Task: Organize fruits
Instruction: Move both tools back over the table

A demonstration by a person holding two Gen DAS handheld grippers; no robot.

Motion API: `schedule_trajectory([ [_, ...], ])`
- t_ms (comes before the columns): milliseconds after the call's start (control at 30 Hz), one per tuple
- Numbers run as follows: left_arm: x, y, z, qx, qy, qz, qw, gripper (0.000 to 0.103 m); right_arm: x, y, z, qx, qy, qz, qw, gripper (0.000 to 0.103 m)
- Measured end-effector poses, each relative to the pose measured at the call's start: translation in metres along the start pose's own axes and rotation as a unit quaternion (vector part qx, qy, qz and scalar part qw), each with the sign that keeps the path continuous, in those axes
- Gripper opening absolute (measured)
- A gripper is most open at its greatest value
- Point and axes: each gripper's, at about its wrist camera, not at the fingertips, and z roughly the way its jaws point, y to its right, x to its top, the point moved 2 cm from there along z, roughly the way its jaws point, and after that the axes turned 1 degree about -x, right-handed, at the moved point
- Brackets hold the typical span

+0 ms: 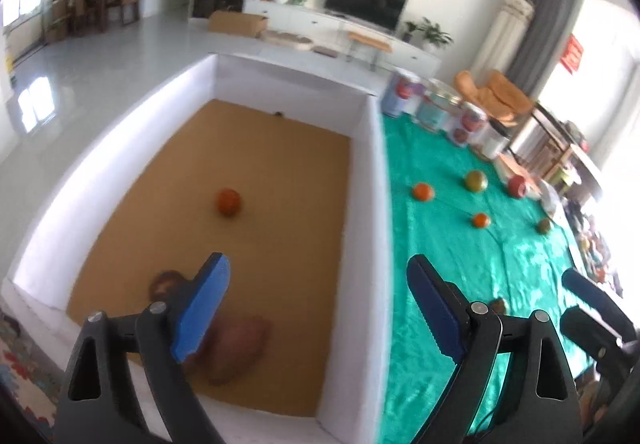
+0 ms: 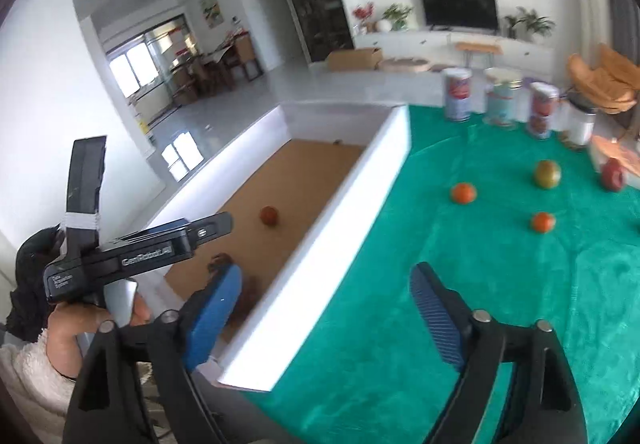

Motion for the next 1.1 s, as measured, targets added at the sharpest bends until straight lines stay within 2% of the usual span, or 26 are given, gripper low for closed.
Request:
schedule_trajectory([
  [67, -0.011, 0.043, 0.007, -0.048, -0.017, 0.041, 0.9979, 0.095, -0.021, 0.044, -0.039, -0.08, 0.029, 0.022, 0.996, 0.098],
  [100, -0.017, 0.065, 0.015, -0.07, -0.029, 0.06, 0.9953, 0.096, -0.034, 0.067, -0.057, -0.138, 0.039, 0.024, 0.989, 0.098],
  [133, -0.024, 0.086, 0.023, -0.086, -0.046, 0.078, 0.9921, 0.096, -0.046, 0.085, -0.077, -0.216, 0.041, 0.015, 0.975, 0.098],
  [167, -0.033, 0.105, 0.034, -0.103, -0.067, 0.094, 0.9879, 0.096, -0.06, 0.102, -0.088, -0.311, 0.03, -0.007, 0.95, 0.099],
  [200, -0.043, 0.123, 0.045, -0.12, -0.085, 0.108, 0.9832, 0.096, -0.073, 0.117, -0.095, -0.404, 0.011, -0.031, 0.914, 0.1],
  [233, -0.052, 0.14, 0.056, -0.131, -0.096, 0.122, 0.9791, 0.096, -0.086, 0.133, -0.101, -0.467, -0.014, -0.044, 0.883, 0.1],
  [267, -0.063, 0.154, 0.07, -0.132, -0.106, 0.139, 0.9757, 0.096, -0.097, 0.148, -0.104, -0.491, -0.035, -0.035, 0.87, 0.1],
  [300, -0.071, 0.168, 0.081, -0.131, -0.115, 0.154, 0.9727, 0.096, -0.106, 0.162, -0.109, -0.484, -0.043, -0.006, 0.874, 0.1],
  [367, -0.09, 0.185, 0.106, -0.129, -0.123, 0.178, 0.9678, 0.096, -0.123, 0.18, -0.122, -0.417, -0.022, 0.077, 0.906, 0.1],
  [400, -0.098, 0.189, 0.116, -0.122, -0.118, 0.192, 0.9668, 0.096, -0.131, 0.189, -0.123, -0.383, -0.009, 0.111, 0.917, 0.101],
  [467, -0.109, 0.195, 0.132, -0.1, -0.109, 0.215, 0.9654, 0.096, -0.146, 0.201, -0.113, -0.353, -0.001, 0.148, 0.924, 0.101],
  [600, -0.11, 0.19, 0.149, -0.079, -0.08, 0.228, 0.9671, 0.096, -0.16, 0.217, -0.081, -0.356, -0.034, 0.171, 0.918, 0.101],
  [700, -0.108, 0.181, 0.155, -0.076, -0.085, 0.21, 0.9711, 0.096, -0.162, 0.216, -0.083, -0.355, -0.025, 0.156, 0.922, 0.101],
  [800, -0.107, 0.179, 0.159, -0.069, -0.075, 0.198, 0.9749, 0.096, -0.164, 0.216, -0.079, -0.376, -0.037, 0.146, 0.914, 0.101],
  [933, -0.113, 0.186, 0.161, -0.055, -0.073, 0.222, 0.9708, 0.097, -0.164, 0.212, -0.088, -0.394, -0.022, 0.138, 0.908, 0.101],
  [1100, -0.119, 0.194, 0.164, -0.046, -0.079, 0.248, 0.9646, 0.1, -0.164, 0.211, -0.091, -0.393, -0.019, 0.131, 0.91, 0.101],
])
